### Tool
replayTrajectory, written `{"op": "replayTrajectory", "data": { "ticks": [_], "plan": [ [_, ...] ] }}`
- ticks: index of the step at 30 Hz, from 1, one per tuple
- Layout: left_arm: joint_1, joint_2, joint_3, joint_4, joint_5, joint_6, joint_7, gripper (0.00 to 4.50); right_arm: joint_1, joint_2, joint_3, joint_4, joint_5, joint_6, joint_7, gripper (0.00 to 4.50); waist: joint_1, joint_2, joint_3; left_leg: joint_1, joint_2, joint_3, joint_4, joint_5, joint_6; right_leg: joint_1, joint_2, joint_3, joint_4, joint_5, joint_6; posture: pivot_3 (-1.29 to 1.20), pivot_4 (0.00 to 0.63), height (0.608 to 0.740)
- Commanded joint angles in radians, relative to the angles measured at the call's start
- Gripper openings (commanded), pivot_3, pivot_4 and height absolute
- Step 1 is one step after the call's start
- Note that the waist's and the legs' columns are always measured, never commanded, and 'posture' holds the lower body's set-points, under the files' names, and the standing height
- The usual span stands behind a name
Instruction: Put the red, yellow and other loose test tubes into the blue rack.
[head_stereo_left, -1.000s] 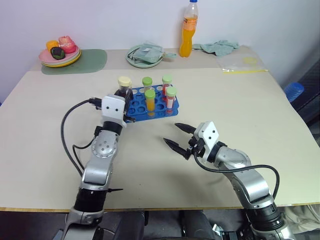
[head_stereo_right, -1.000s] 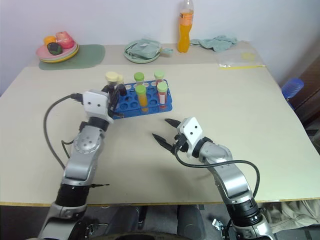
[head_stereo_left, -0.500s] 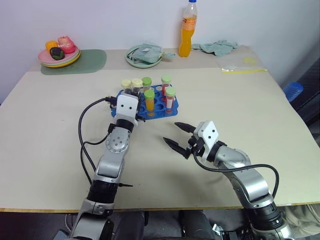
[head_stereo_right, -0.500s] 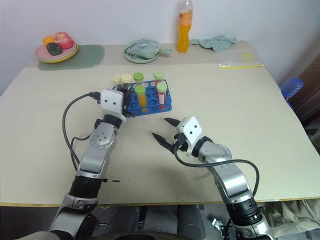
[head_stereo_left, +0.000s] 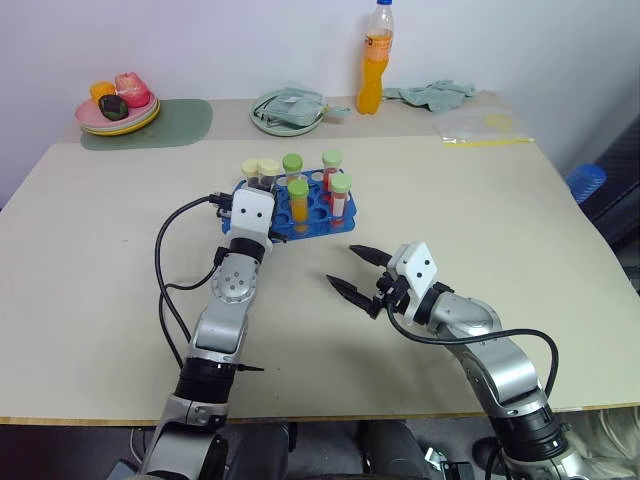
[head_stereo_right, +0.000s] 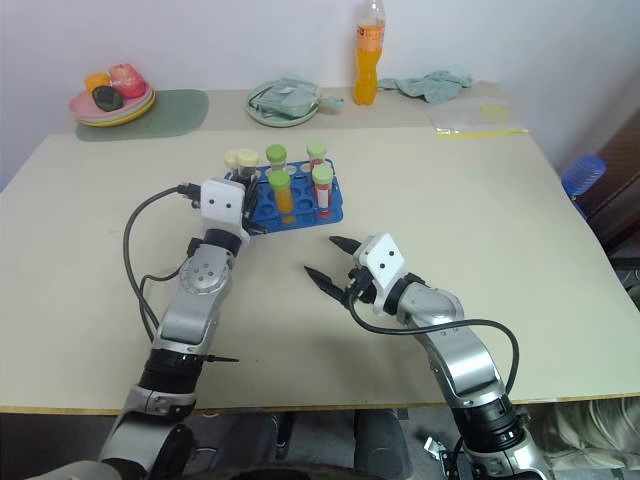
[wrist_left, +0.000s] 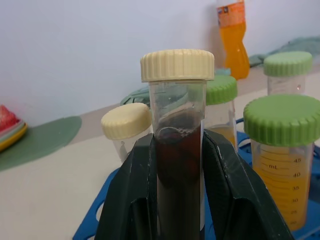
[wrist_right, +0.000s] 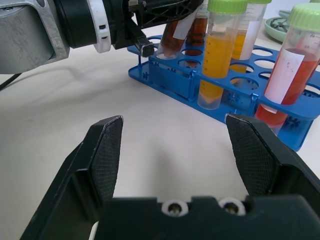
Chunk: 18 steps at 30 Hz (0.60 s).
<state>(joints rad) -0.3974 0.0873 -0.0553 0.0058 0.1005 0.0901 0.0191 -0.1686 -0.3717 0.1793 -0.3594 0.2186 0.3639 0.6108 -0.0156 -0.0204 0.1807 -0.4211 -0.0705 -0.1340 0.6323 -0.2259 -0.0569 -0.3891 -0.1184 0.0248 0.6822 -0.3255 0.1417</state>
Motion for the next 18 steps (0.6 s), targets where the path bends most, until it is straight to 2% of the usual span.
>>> {"op": "replayTrajectory", "data": {
  "ticks": [1,8,9,10,13,15,18],
  "plan": [
    [0.008,-0.016,0.025,0.022,-0.029,-0.068,0.001,0.7,-0.005,0.004,-0.003,-0.038,0.008,-0.015,-0.001,3.6,0.002,0.0,0.0,0.0,0.0,0.0,0.0,0.0,0.0,0.0,0.0,0.0,0.0,0.0,0.0,0.0,0.15,0.74],
    [0.024,-0.016,0.058,0.084,-0.076,-0.181,-0.032,0.7,-0.009,-0.001,-0.007,-0.033,0.005,-0.02,0.001,3.6,0.001,0.0,0.0,0.0,0.0,0.0,0.0,0.0,0.0,0.0,0.0,0.0,0.0,0.0,0.0,0.0,0.15,0.74],
    [0.025,-0.017,0.06,0.088,-0.085,-0.187,-0.04,1.75,-0.009,-0.003,-0.008,-0.033,0.005,-0.02,0.002,3.6,0.001,0.0,0.0,0.0,0.0,0.0,0.0,0.0,0.0,0.0,0.0,0.0,0.0,0.0,0.0,0.0,0.15,0.74],
    [0.026,-0.014,0.059,0.09,-0.079,-0.193,-0.036,2.1,-0.009,-0.004,-0.009,-0.034,0.005,-0.021,0.003,3.6,0.0,0.0,0.0,0.0,0.0,0.0,0.0,0.0,0.0,0.0,0.0,0.0,0.0,0.0,0.0,0.0,0.15,0.74],
    [0.031,-0.013,0.063,0.069,-0.077,-0.196,-0.03,3.65,-0.01,-0.011,-0.016,-0.035,0.006,-0.024,0.007,3.6,0.0,0.0,0.0,0.0,0.0,0.0,0.0,0.0,0.0,0.0,0.0,0.0,0.0,0.0,0.0,0.0,0.15,0.74],
    [0.041,-0.01,0.063,0.035,-0.077,-0.189,-0.033,4.48,-0.01,-0.021,-0.028,-0.039,0.014,-0.023,0.013,3.6,0.001,0.0,0.0,0.0,0.0,0.0,0.0,0.0,0.0,0.0,0.0,0.0,0.0,0.0,0.0,0.0,0.15,0.74],
    [0.073,0.018,0.081,-0.058,-0.095,-0.16,-0.06,4.48,-0.019,-0.046,-0.064,-0.063,0.044,-0.004,0.03,3.6,0.0,0.0,0.0,0.0,0.0,0.0,0.0,0.0,0.0,0.0,0.0,0.0,0.0,0.0,0.0,0.0,0.15,0.74]
  ]
}}
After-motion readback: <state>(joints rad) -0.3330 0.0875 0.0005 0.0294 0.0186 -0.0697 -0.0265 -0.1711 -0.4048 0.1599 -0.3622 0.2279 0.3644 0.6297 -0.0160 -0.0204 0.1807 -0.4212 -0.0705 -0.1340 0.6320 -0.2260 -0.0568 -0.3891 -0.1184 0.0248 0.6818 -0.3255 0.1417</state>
